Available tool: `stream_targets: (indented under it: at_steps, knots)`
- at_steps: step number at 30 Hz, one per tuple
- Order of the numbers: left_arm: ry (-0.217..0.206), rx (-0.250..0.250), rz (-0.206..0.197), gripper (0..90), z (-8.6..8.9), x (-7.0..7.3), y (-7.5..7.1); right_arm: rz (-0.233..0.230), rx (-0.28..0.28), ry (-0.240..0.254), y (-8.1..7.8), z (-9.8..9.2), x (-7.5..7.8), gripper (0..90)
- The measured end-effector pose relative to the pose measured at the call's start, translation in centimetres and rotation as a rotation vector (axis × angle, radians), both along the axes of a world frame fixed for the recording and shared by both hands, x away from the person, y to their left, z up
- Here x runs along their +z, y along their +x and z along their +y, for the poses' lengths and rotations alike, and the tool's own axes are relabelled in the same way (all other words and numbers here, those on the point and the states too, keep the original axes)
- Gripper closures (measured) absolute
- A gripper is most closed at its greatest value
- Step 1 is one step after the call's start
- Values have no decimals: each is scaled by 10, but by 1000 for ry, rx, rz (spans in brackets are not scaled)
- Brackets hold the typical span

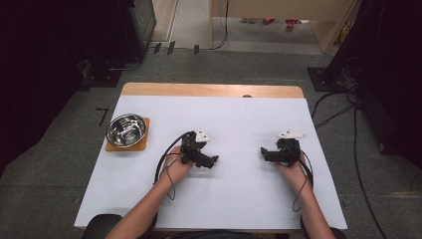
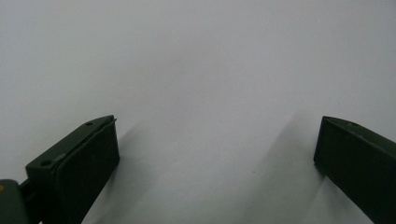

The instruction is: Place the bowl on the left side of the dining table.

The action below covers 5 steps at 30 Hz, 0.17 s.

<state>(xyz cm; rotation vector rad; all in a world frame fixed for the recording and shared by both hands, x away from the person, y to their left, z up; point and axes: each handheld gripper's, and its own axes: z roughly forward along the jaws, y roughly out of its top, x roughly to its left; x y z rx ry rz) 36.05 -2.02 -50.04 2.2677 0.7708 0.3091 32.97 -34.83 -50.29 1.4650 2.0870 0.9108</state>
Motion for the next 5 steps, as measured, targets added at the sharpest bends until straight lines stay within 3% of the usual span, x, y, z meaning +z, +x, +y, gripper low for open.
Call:
stream_targets:
  at_steps: [5]
  knots:
    - [0,0,-1,1,0,0,0,0,0,0,0,0,0,113]
